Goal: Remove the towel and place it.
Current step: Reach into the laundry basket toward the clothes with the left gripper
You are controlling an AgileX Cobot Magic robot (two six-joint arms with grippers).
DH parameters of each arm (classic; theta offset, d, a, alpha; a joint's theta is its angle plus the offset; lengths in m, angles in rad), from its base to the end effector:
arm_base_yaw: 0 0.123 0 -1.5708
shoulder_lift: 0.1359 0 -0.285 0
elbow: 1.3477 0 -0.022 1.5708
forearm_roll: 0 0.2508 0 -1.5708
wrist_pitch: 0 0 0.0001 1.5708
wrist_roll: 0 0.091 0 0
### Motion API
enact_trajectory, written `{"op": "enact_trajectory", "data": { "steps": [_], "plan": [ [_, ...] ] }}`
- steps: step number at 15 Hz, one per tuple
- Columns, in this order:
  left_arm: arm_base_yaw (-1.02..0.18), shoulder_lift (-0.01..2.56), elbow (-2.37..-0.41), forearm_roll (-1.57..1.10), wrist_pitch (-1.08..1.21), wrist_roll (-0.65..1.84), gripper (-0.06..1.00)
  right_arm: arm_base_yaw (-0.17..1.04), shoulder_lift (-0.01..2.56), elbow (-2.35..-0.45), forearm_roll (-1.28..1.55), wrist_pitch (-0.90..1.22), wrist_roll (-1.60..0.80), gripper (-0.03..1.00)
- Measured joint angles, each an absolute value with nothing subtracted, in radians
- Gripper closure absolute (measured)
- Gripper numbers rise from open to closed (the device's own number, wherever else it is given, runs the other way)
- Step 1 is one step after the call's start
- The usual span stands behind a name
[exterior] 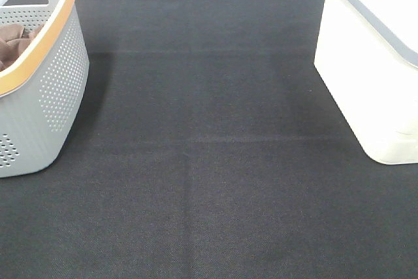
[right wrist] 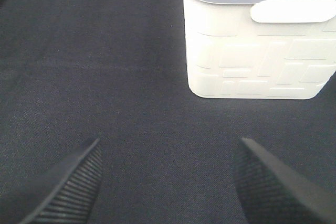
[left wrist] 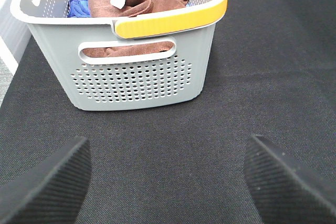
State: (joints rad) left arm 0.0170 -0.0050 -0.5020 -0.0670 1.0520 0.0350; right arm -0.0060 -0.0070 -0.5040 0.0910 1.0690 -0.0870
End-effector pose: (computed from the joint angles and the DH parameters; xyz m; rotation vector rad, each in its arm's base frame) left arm -0.0055 -0.0054 0.2787 0.0213 2.0270 -0.0471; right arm -0.0069 0.0073 0.2780 -0.0878 2.0367 0.0505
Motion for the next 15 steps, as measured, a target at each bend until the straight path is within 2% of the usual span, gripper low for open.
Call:
{"op": "enact_trajectory", "data": {
  "steps": [15],
  "plan": [
    [0.017,-0.005,-0.502,-0.067,1.052,0.035,0.18,-0.006,-0.007,-0.504,0.091,1.069,-0.087,0.29]
  ]
}}
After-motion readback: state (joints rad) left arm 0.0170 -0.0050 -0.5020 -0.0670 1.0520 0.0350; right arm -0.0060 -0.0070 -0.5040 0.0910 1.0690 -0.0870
